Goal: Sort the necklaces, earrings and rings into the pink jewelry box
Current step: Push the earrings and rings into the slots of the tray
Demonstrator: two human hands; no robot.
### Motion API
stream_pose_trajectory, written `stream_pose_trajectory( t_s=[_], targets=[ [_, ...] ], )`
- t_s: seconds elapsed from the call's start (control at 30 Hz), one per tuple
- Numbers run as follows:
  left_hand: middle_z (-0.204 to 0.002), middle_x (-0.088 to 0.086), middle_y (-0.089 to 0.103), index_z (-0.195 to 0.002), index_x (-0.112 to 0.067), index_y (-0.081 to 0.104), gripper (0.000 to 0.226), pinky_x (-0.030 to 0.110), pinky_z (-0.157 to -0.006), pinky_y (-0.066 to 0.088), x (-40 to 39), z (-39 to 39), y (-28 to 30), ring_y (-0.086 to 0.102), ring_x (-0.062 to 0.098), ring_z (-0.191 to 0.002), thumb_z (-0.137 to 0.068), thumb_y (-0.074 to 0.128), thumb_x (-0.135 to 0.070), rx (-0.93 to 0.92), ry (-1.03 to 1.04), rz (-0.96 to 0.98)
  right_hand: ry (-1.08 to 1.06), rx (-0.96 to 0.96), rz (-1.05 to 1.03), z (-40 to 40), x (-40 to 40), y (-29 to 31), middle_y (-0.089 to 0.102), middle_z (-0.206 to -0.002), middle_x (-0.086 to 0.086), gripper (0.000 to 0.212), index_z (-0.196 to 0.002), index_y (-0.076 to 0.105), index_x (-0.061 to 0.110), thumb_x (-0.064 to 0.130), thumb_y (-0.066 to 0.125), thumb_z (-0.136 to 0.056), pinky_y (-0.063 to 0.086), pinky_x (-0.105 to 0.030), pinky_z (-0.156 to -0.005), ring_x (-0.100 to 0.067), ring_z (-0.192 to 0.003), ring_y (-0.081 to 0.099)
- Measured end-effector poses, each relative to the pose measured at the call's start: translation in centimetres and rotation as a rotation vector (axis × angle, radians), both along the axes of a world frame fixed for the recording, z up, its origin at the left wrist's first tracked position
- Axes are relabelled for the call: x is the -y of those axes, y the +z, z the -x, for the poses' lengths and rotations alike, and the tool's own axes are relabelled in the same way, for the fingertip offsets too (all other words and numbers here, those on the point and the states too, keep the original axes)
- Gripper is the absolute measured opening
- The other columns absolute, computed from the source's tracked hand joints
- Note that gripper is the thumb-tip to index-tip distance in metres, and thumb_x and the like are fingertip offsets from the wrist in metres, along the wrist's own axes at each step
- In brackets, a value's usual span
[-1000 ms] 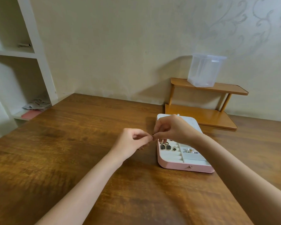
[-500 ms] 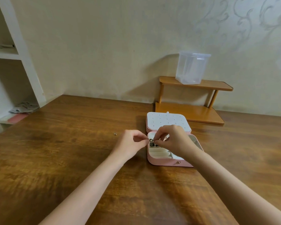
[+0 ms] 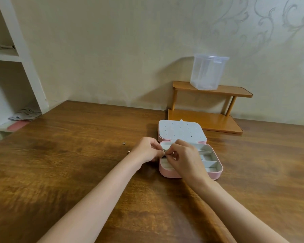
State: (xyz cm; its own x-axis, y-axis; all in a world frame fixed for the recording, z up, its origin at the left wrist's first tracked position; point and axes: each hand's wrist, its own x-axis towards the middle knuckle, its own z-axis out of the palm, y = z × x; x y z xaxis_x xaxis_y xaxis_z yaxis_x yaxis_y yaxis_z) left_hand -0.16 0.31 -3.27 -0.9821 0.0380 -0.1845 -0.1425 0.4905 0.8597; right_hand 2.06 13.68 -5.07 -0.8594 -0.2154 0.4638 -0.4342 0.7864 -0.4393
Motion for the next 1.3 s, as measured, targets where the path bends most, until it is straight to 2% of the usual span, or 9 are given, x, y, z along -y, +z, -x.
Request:
stream_pose_trajectory(
  t_s=[0.23,0.4,0.6,0.7,0.77,0.83,0.97,1.13,1.3],
  targets=[
    [-0.096,0.006,0.064,-0.085,-0.016,0.062,0.01,0.017,-0.064,0.051,0.3,0.4,0.4,0.061,0.014,-0.088,-0.081,0.07,-0.012,0.073,-0.014,-0.049,0.092,0.044,-0.028,-0.8,0.2,0.2,0.064,-0.094,-0.004,0.011,-0.091,0.073,0.01,0.014,0.067,-0.083,0.049,-0.026,-0.069,-0.014,-0.08,0.056],
    [-0.085,0.003,0.063,-0.081,-0.016,0.061,0.011,0.016,-0.061,0.051,0.3,0.6,0.5,0.06,0.011,-0.078,-0.08,0.071,-0.011,0.078,-0.03,-0.046,0.147,0.159,-0.022,-0.4,-0.4,0.9,0.066,-0.094,-0.003,0.012,-0.091,0.076,0.014,0.014,0.068,-0.082,0.047,-0.021,-0.071,-0.011,-0.077,0.057],
    [-0.088,0.004,0.064,-0.08,-0.016,0.061,0.012,0.018,-0.066,0.053,0.3,0.6,0.6,0.061,0.014,-0.085,-0.079,0.072,-0.01,0.084,-0.033,-0.041,0.106,0.187,-0.025,-0.4,-0.2,1.5,0.069,-0.094,-0.005,0.015,-0.096,0.074,0.012,0.013,0.066,-0.083,0.047,-0.021,-0.073,-0.012,-0.078,0.057],
    [-0.089,0.005,0.063,-0.083,-0.014,0.061,0.011,0.02,-0.069,0.052,0.4,0.6,0.6,0.06,0.015,-0.086,-0.08,0.07,-0.008,0.073,-0.052,-0.03,0.119,0.192,-0.135,-0.3,0.1,1.8,0.067,-0.099,-0.005,0.017,-0.099,0.074,0.014,0.012,0.062,-0.086,0.043,-0.016,-0.072,-0.013,-0.083,0.058],
    [-0.09,0.006,0.062,-0.088,-0.012,0.062,0.01,0.021,-0.069,0.052,0.3,0.5,0.7,0.06,0.016,-0.087,-0.082,0.067,-0.007,0.068,-0.068,-0.014,0.135,0.195,-0.18,-0.2,0.1,2.0,0.068,-0.1,-0.004,0.018,-0.099,0.073,0.014,0.011,0.06,-0.087,0.038,-0.006,-0.066,-0.01,-0.081,0.056],
    [-0.09,0.005,0.062,-0.09,-0.012,0.062,0.011,0.019,-0.066,0.052,0.4,0.5,0.6,0.059,0.015,-0.085,-0.082,0.067,-0.007,0.068,-0.074,-0.005,0.143,0.206,-0.16,-0.1,0.1,2.0,0.07,-0.097,-0.004,0.017,-0.095,0.074,0.013,0.01,0.061,-0.086,0.033,-0.001,-0.06,-0.005,-0.075,0.051],
    [-0.086,0.002,0.061,-0.092,-0.012,0.063,0.012,0.016,-0.06,0.049,0.5,0.5,0.6,0.058,0.01,-0.078,-0.082,0.068,-0.009,0.058,-0.081,-0.002,0.132,0.25,-0.066,-0.1,-0.1,2.1,0.072,-0.091,-0.005,0.014,-0.093,0.074,0.011,0.009,0.065,-0.082,0.039,-0.004,-0.063,-0.005,-0.072,0.055],
    [-0.09,0.001,0.061,-0.087,-0.015,0.062,0.011,0.016,-0.06,0.049,0.5,0.4,0.9,0.058,0.01,-0.081,-0.081,0.069,-0.01,0.048,-0.115,0.009,0.006,0.207,0.108,0.7,-1.9,3.5,0.065,-0.079,0.003,0.011,-0.092,0.072,0.006,0.005,0.064,-0.084,0.044,-0.004,-0.061,0.0,-0.064,0.056],
    [-0.095,0.001,0.062,-0.095,-0.015,0.063,0.009,0.019,-0.066,0.051,1.5,0.2,1.9,0.059,0.01,-0.083,-0.086,0.063,-0.013,-0.035,-0.109,0.021,-0.002,0.207,0.09,1.9,-2.0,4.8,0.066,-0.08,-0.001,0.012,-0.092,0.071,0.005,0.003,0.062,-0.084,0.046,-0.009,-0.065,-0.006,-0.067,0.059]
  ],
)
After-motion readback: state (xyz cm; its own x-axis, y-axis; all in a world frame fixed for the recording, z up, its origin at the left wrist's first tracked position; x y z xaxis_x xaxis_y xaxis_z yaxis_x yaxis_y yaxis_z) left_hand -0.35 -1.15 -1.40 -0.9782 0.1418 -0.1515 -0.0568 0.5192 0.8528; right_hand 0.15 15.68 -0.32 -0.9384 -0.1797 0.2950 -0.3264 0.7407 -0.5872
